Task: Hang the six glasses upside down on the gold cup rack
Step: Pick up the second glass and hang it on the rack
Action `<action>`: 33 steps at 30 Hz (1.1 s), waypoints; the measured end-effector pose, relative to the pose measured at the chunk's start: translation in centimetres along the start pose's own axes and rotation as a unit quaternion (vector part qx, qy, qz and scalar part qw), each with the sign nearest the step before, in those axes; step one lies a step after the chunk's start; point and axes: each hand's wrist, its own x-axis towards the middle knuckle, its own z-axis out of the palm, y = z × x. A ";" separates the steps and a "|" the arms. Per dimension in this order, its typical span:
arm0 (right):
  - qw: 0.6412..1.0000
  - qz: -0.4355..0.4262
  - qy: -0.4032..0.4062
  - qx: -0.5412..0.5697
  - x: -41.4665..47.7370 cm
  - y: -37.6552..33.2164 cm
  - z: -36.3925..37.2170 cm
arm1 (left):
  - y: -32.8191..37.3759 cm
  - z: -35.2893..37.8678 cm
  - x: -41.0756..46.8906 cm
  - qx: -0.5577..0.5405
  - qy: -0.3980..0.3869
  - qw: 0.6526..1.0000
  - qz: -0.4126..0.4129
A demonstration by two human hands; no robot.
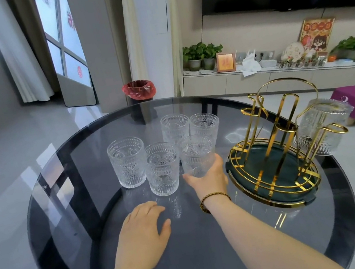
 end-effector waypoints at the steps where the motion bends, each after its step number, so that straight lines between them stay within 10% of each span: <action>1: 1.000 -0.016 0.004 0.000 -0.2 0.0 -0.4 | 0.0 0.0 0.0 -0.002 0.001 1.000 0.001; 17: 0.953 -0.270 -0.041 -0.134 -5.1 -5.1 -15.7 | 2.1 -1.3 -0.1 0.014 -0.012 0.999 0.028; 33: 0.948 -0.247 0.100 -0.172 0.0 -11.9 -31.4 | 9.9 4.2 5.0 0.001 -0.082 0.994 0.069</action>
